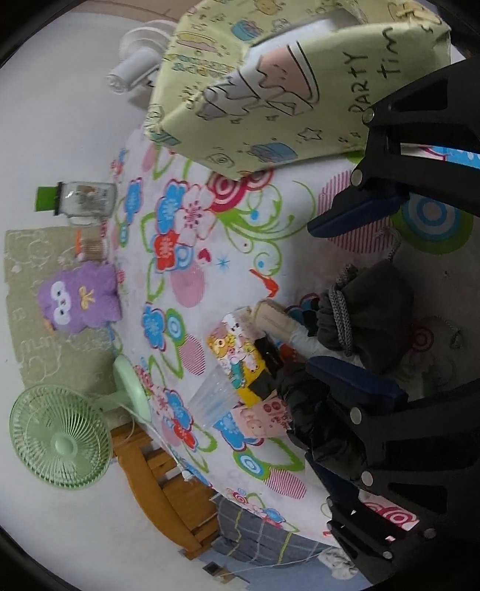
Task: Organize soft objects
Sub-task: 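Close the left tool on the black umbrella while the right tool grasps the grey sock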
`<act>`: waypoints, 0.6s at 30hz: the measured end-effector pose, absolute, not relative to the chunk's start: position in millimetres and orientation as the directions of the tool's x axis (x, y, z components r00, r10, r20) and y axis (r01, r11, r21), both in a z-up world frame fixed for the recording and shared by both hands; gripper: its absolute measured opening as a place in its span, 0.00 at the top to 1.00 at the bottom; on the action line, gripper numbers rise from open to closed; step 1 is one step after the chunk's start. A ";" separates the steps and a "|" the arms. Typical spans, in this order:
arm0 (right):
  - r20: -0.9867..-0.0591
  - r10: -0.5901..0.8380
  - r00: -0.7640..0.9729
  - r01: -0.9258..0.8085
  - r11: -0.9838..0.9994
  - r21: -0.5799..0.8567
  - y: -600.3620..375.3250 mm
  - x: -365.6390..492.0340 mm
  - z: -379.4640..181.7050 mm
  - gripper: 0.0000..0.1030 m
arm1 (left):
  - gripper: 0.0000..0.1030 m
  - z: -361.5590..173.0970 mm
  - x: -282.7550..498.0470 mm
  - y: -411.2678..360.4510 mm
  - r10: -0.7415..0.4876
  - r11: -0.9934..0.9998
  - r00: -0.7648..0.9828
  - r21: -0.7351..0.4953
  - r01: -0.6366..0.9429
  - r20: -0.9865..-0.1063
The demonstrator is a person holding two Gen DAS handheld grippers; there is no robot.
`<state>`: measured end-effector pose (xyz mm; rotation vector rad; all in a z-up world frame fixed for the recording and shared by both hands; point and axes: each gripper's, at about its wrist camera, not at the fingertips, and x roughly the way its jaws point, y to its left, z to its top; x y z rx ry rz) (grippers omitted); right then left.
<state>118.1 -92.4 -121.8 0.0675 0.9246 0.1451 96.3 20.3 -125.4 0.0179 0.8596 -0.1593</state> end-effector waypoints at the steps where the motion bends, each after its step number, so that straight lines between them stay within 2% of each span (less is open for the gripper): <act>1: -0.795 0.162 0.585 -0.097 0.987 0.130 -92.1 119.2 -122.9 0.37 | 0.57 -125.5 96.8 18.7 -0.138 0.987 0.639 -0.048 0.156 -0.757; 4: -0.800 0.180 0.572 -0.109 0.984 0.144 -89.6 121.0 -122.9 0.45 | 0.64 -125.7 98.5 17.2 -0.151 0.984 0.633 -0.056 0.167 -0.760; 6: -0.802 0.198 0.564 -0.123 0.980 0.155 -87.0 122.1 -122.7 0.55 | 0.69 -125.6 99.1 15.1 -0.159 0.983 0.629 -0.061 0.175 -0.761; 8: -0.801 0.210 0.561 -0.134 0.977 0.163 -85.0 122.7 -122.5 0.61 | 0.70 -125.2 99.2 13.5 -0.165 0.982 0.627 -0.065 0.180 -0.761; 12: -0.797 0.214 0.565 -0.140 0.977 0.163 -84.6 123.3 -121.7 0.67 | 0.72 -124.9 99.9 12.8 -0.166 0.981 0.627 -0.065 0.180 -0.761; 18: -0.786 0.208 0.582 -0.132 0.978 0.162 -89.0 121.6 -118.8 0.68 | 0.75 -122.5 99.6 12.4 -0.159 0.983 0.636 -0.060 0.175 -0.755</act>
